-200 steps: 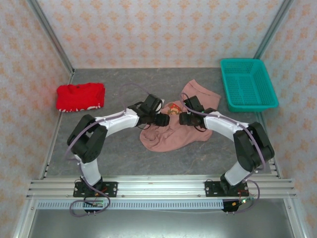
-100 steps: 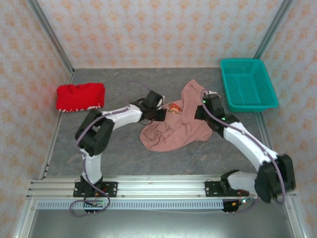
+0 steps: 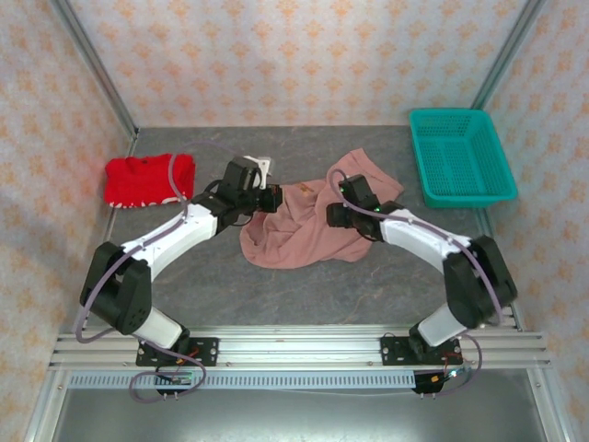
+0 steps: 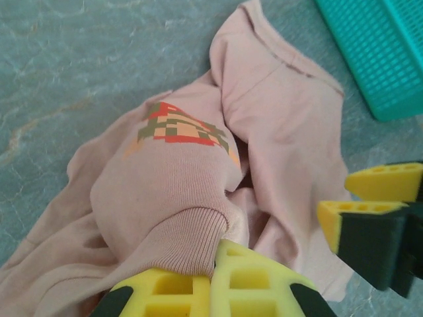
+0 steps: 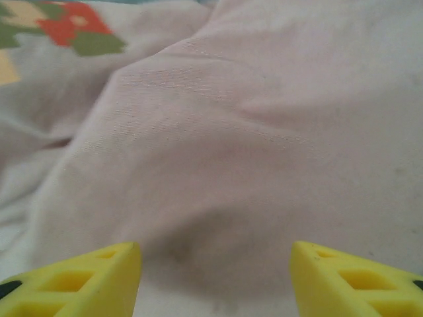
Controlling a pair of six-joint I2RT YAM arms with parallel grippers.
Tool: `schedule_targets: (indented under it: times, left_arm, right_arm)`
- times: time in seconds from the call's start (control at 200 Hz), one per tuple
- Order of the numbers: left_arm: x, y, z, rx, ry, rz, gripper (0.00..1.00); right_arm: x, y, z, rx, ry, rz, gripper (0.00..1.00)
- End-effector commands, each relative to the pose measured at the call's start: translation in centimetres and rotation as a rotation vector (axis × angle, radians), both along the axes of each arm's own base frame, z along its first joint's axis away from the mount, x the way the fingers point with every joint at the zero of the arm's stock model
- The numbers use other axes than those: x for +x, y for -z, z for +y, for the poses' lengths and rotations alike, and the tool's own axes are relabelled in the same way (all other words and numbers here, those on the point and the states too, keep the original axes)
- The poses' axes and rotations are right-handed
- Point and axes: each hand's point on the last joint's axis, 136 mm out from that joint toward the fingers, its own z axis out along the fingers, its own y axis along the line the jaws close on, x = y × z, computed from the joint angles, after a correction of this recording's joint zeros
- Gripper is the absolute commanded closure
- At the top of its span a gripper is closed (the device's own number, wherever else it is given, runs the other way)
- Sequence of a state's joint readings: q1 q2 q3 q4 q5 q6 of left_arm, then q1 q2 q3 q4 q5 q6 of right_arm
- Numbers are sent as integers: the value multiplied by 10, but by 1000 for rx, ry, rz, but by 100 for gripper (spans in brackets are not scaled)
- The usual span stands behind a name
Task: Fold the inside-out t-shirt
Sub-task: Turn over the T-shirt at the center of the table.
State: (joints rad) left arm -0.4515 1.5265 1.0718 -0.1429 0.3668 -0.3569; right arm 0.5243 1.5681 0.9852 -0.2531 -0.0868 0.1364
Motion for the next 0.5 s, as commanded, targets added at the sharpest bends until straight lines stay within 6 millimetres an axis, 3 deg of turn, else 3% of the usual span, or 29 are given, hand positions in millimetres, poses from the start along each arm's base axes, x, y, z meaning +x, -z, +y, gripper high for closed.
schedule_targets:
  times: [0.0,0.18,0.35,0.42,0.495]
  left_arm:
    - [-6,11,-4,15,38,22,100]
    - [-8,15,-3,21,40,30,100]
    - [-10,16,-1,29,37,29,100]
    - [-11,16,0,37,36,29,100]
    - [-12,15,4,50,29,26,100]
  right_arm:
    - [34,-23,23,88,9,-66,35]
    - [52,-3,46,178,11,7,31]
    - [61,25,46,123,33,76,31]
    - [63,30,38,72,56,77,38]
    - [66,25,29,41,80,46,57]
